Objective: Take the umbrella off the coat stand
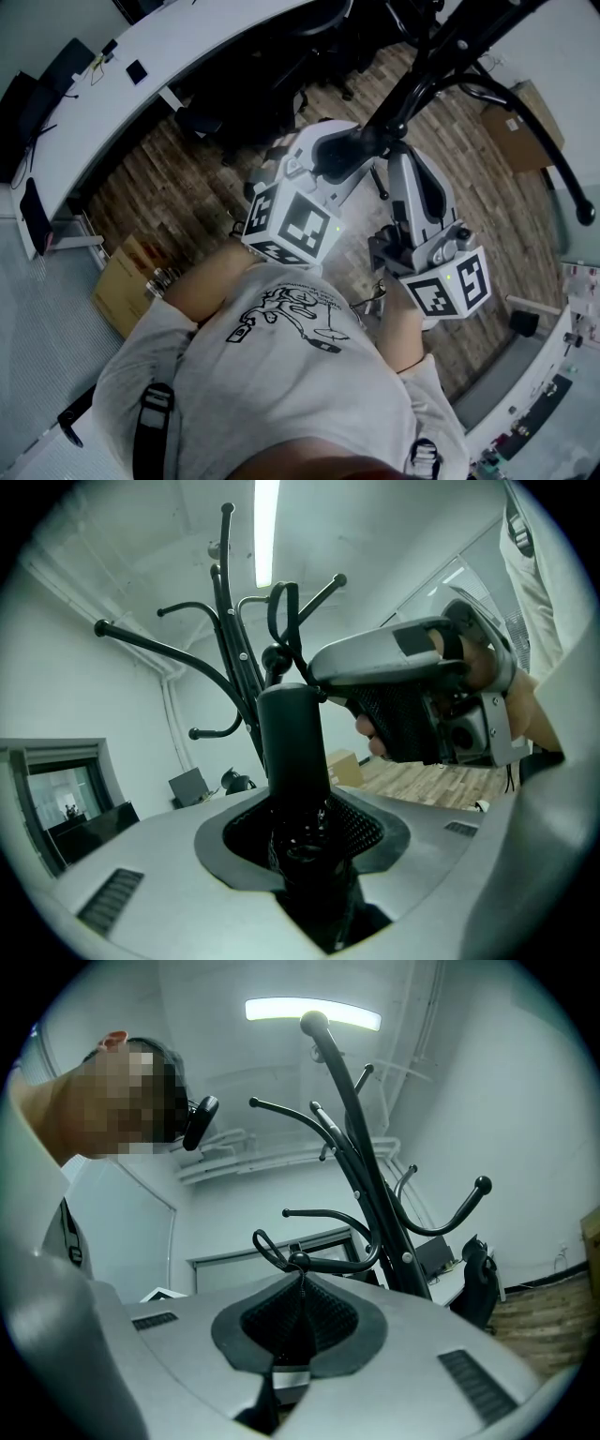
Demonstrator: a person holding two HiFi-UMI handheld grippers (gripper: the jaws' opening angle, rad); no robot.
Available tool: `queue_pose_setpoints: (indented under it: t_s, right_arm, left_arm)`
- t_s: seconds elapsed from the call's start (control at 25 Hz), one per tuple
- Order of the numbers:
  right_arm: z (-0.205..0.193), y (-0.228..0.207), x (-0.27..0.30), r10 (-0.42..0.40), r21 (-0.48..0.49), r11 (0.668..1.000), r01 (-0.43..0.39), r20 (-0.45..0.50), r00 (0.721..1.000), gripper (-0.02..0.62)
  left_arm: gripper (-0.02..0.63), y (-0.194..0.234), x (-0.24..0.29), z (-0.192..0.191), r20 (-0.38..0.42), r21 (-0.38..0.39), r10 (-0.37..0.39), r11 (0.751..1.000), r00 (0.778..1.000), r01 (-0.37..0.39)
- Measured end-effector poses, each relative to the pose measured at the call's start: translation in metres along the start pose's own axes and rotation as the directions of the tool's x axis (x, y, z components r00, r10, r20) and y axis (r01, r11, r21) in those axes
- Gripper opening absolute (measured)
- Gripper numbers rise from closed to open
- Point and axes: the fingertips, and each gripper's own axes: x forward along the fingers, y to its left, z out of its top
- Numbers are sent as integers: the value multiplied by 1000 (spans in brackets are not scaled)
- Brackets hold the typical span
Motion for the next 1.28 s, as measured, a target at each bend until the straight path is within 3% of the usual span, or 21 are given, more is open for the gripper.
queue_pose_setpoints:
  t_s: [0.6, 0.96, 1.28]
  right_arm:
    - [8, 4, -5, 37, -19, 999, -36, 38, 999, 14]
    - [17, 23, 10, 87, -107, 991, -85, 15, 996, 15]
    - [10, 15, 13, 72, -83, 994, -73, -18, 997, 15]
  left_arm:
    - [187, 0, -7, -2, 19, -51, 0, 999, 1000, 1]
    - [187, 15, -24, 13, 105, -169, 26, 986, 994, -8]
    - [186, 28, -19, 3, 78, -219, 44, 975, 996, -26]
